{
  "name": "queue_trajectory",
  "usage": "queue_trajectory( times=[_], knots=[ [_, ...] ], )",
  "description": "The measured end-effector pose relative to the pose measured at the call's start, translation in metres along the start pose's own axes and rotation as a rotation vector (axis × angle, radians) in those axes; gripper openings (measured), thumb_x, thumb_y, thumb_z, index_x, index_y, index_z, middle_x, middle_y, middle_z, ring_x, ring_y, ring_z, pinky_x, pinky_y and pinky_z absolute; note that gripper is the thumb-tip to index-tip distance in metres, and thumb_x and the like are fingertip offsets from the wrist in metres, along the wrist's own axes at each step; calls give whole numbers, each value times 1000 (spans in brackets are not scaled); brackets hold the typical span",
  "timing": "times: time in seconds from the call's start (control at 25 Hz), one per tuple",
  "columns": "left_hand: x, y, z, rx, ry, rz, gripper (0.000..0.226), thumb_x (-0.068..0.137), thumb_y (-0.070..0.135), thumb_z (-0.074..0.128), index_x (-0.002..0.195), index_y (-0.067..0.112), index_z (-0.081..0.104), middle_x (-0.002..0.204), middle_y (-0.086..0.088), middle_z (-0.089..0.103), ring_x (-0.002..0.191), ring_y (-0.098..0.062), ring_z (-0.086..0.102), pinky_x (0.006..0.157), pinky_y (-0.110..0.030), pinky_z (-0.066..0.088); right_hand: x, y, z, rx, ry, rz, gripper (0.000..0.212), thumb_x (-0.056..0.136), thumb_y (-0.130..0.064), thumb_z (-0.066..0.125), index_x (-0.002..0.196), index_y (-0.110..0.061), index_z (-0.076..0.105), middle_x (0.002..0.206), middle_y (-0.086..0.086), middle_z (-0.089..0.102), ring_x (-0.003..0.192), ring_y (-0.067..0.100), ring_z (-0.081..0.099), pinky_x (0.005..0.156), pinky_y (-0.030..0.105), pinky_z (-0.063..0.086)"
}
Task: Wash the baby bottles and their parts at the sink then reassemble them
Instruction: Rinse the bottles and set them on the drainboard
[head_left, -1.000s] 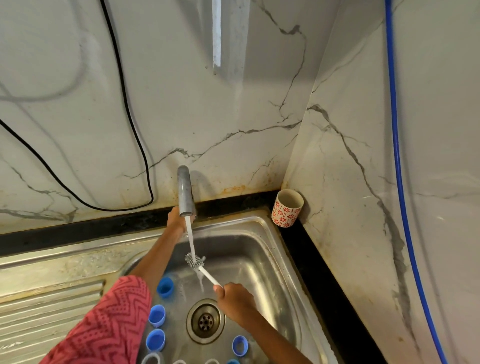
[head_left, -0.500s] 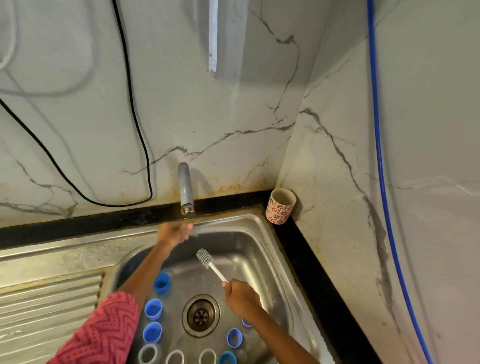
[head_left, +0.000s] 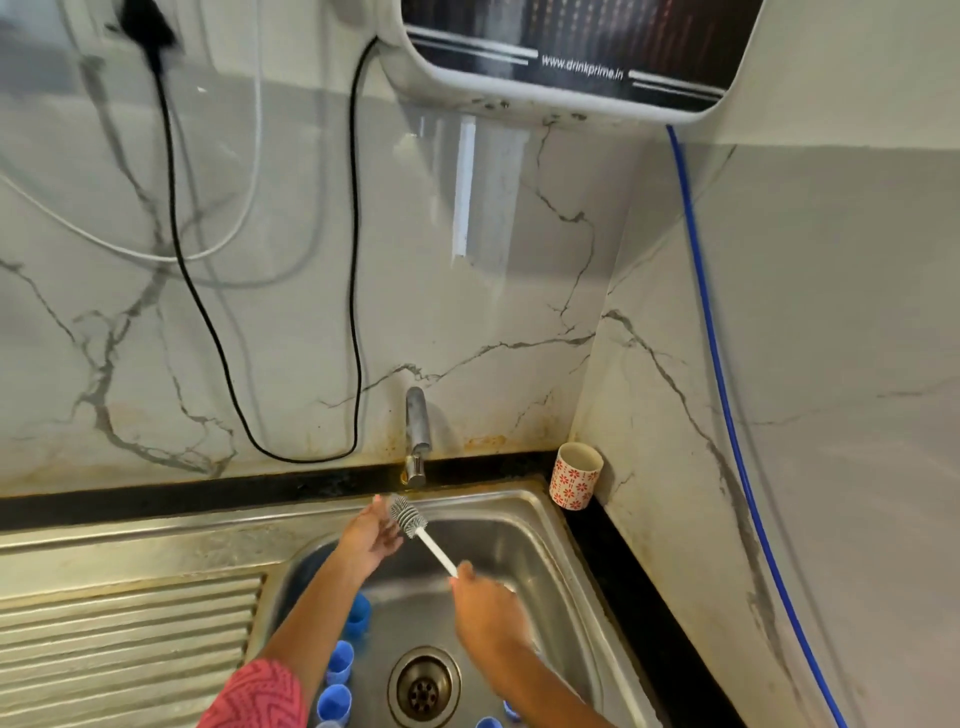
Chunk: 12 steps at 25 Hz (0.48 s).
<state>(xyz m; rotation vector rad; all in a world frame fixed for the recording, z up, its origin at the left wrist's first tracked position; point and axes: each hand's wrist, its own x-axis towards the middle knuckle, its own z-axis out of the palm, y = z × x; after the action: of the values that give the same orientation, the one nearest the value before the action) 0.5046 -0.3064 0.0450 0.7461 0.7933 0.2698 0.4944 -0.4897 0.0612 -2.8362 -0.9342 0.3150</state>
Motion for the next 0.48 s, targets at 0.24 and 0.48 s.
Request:
queue_trajectory(
  times=[0.24, 0.48],
  knots=[
    [-27, 23, 18, -269, -190, 46, 26, 102, 8, 27, 123, 13, 42, 89, -9, 52, 80, -21, 55, 74, -34, 48, -22, -23, -4, -45, 126, 43, 25, 105, -22, 24, 120, -9, 40, 111, 12, 65, 103, 29, 65, 83, 35, 51],
    [-34, 7, 6, -128, -341, 5, 28, 103, 18, 29, 118, 4, 48, 92, -7, 53, 84, -18, 55, 71, -29, 46, -42, -28, -16, 364, 19, 90, 40, 103, -36, 25, 98, -14, 58, 90, 10, 64, 78, 23, 63, 64, 30, 48]
  ],
)
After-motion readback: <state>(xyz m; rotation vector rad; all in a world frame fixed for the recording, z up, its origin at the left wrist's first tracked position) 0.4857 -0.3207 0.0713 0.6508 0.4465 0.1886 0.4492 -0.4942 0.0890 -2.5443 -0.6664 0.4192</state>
